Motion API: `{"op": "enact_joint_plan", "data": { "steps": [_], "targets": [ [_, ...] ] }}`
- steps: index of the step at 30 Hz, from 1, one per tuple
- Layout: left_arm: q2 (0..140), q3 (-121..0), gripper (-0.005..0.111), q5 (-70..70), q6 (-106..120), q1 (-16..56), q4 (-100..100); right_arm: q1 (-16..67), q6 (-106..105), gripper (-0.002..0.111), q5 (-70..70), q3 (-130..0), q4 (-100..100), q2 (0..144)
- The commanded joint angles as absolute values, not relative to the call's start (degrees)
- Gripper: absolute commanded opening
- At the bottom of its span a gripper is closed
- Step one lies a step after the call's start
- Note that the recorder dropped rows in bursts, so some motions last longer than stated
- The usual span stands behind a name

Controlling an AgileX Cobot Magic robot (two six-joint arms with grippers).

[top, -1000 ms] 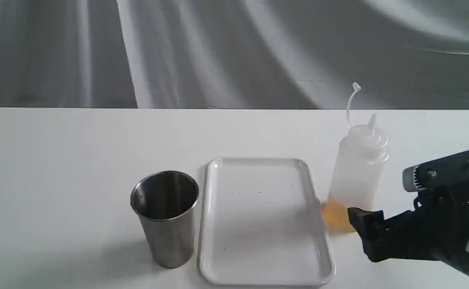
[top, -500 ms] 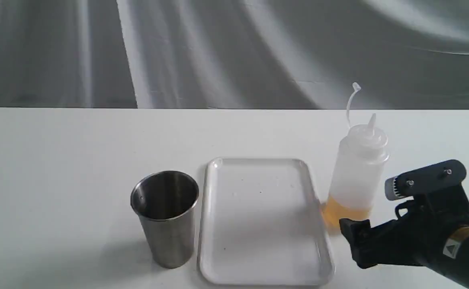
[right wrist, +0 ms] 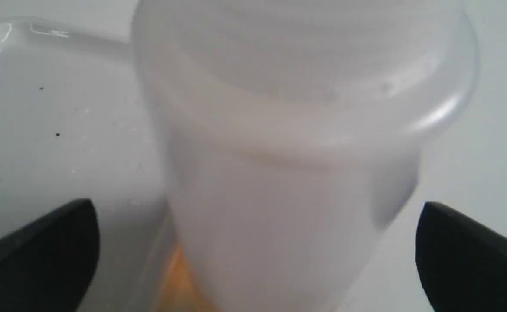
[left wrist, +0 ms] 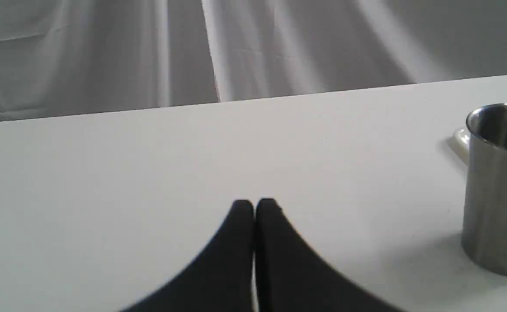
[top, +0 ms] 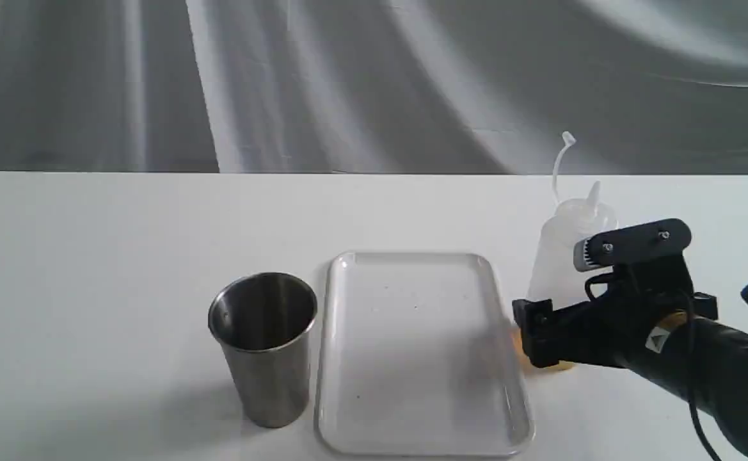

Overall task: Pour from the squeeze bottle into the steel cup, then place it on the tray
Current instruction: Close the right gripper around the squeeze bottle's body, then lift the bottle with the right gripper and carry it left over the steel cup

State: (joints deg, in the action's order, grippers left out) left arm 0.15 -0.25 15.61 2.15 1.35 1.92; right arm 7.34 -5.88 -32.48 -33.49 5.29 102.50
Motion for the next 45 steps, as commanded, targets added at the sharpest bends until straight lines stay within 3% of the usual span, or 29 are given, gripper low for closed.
{"op": "enact_joint_plan", "data": {
  "steps": [1,9,20,29,34,45],
  "targets": [
    [0.0,0.0,0.0,15.22,2.09,1.26,1.88,7.59,-5.52,0.098,-33.62,-35.68,6.88,104.4],
    [0.0,0.0,0.0,15.22,1.99,1.26,1.88,7.59,-5.36,0.098,-34.32,-39.08,8.17,107.96],
    [0.0,0.0,0.0,15.22,1.89,1.26,1.88,7.59,-1.42,0.083,-36.79,-39.43,8.53,108.36],
    [0.0,0.0,0.0,15.22,2.09,1.26,1.88,7.59,1.7,0.03,-36.79,-39.43,8.53,108.36],
    [0.0,0.0,0.0,15.22,1.97,1.26,1.88,7.59,1.7,0.012,-36.79,-39.43,8.53,108.36],
    [0.0,0.0,0.0,15.22,1.85,1.26,1.88,7.59,-9.92,0.02,-23.52,-39.43,8.36,94.86]
  ]
}}
